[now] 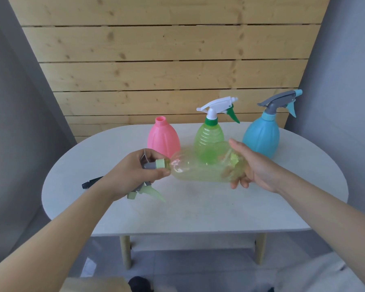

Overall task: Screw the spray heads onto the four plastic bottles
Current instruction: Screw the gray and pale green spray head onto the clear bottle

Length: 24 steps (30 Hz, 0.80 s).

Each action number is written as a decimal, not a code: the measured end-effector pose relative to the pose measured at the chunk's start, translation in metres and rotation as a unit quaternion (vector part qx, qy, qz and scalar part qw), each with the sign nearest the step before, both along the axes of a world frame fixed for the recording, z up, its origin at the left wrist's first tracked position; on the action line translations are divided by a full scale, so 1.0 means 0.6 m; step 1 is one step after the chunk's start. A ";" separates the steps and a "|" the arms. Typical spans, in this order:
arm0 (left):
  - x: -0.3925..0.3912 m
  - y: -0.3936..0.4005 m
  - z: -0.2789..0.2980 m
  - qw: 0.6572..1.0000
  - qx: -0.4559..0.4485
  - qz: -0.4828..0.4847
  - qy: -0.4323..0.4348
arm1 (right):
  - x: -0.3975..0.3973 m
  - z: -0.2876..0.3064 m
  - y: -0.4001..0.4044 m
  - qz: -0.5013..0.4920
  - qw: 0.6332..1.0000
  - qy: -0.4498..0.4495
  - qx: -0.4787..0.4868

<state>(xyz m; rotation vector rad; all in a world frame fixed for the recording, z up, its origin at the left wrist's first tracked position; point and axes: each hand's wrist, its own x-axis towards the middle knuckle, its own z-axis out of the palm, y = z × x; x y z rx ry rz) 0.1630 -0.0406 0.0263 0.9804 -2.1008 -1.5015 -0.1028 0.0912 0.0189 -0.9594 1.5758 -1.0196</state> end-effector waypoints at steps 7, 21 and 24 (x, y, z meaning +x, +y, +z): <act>-0.001 -0.002 -0.004 0.999 -0.016 0.029 -0.014 | -0.001 -0.011 0.008 0.048 0.987 -0.153 -0.027; 0.013 -0.015 0.000 1.000 0.018 0.023 -0.010 | 0.007 -0.012 0.010 0.041 0.992 -0.080 -0.092; 0.012 -0.011 -0.003 1.000 -0.006 -0.008 -0.007 | 0.012 -0.008 0.008 0.035 0.999 -0.014 0.009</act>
